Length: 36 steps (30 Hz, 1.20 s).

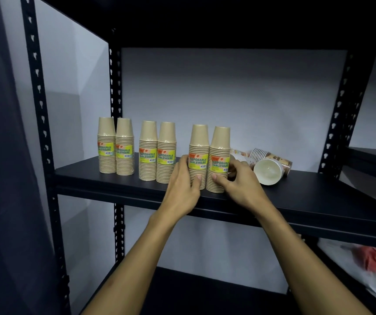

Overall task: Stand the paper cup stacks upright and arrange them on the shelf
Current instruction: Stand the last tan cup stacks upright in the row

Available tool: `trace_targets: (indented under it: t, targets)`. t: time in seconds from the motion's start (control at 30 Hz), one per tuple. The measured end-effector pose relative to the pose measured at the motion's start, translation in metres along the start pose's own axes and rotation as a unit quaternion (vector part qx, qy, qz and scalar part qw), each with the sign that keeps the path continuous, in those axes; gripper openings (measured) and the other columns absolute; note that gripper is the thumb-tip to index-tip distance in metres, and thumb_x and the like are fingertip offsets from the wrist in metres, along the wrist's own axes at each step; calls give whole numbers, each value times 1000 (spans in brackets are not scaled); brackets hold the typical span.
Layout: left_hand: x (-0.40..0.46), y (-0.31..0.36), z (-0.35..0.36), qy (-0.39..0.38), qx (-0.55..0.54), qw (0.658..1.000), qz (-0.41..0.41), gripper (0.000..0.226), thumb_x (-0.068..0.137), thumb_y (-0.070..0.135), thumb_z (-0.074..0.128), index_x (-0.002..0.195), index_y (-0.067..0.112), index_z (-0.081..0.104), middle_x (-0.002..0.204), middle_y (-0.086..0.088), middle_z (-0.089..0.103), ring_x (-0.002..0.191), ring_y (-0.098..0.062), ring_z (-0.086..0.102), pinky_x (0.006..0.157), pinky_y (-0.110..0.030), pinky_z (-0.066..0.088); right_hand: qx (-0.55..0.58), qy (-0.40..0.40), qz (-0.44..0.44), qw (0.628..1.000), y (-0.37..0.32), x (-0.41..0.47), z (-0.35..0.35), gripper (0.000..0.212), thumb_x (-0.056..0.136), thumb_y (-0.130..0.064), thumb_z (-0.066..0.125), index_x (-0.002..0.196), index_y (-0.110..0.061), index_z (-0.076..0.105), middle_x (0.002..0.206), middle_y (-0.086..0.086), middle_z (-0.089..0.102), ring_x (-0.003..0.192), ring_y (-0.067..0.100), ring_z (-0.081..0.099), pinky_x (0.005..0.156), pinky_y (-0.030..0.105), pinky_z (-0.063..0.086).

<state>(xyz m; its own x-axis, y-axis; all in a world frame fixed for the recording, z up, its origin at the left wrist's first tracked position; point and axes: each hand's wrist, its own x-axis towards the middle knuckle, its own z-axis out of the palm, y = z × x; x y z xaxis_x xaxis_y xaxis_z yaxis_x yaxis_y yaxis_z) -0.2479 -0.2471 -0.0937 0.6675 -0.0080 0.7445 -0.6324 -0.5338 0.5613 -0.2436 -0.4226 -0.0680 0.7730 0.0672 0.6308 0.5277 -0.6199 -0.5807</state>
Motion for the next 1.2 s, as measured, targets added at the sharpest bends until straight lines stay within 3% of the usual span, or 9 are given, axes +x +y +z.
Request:
trace_targets:
  t: [0.1,0.23,0.43,0.53,0.7,0.83,1.03,1.2]
  targets:
    - [0,1,2,26,9,1000,-13,55,93,32,65,139,16,39,128,4,47,116,-6,45,98,-21,38,30,-15,0,999,-2,3,3,37,84,-30,74,119,-22,63,105,-9,73,95,2,68,88,27,56]
    - [-2,0,5,74,41,996,-7,54,91,23,68,137,11,44,125,-1,45,112,-8,46,96,-17,37,54,-38,1,998,1,5,4,39,86,-28,74,122,-21,61,108,-9,74,97,4,70,91,34,57]
    - [0,-5,12,101,75,992,0,55,90,22,69,138,11,46,123,-4,48,115,-17,49,101,-29,43,38,-36,-5,999,2,7,6,44,85,-30,74,125,-19,59,111,-5,73,100,9,69,92,36,56]
    - [0,-4,14,112,84,990,-8,57,89,20,70,139,10,46,123,-6,49,115,-18,50,100,-24,40,26,-40,-1,999,2,10,8,45,85,-33,74,124,-18,58,111,-3,72,100,13,68,91,40,56]
    - [-1,-3,13,114,61,991,-20,66,90,19,70,144,7,34,133,-7,51,123,-19,49,104,-34,43,22,-32,1,999,2,12,11,45,84,-34,75,123,-17,61,109,-3,73,96,12,69,91,35,56]
    - [-2,-2,15,124,73,989,-20,57,88,16,71,137,7,43,124,-6,52,117,-17,50,99,-25,42,17,-29,3,999,3,11,11,45,85,-33,75,124,-16,61,111,-3,73,98,12,69,90,29,54]
    - [-1,-3,14,116,75,990,-32,57,89,17,71,138,9,43,127,-5,54,118,-17,51,98,-22,40,22,-36,1,999,1,11,11,45,85,-33,74,124,-16,60,112,-2,73,100,13,69,92,33,55]
    - [-2,-3,15,110,76,991,-33,55,89,16,70,137,10,44,126,-4,55,117,-16,51,99,-24,42,19,-33,3,999,0,9,9,43,86,-31,74,123,-14,63,111,-1,73,99,13,69,86,24,52]
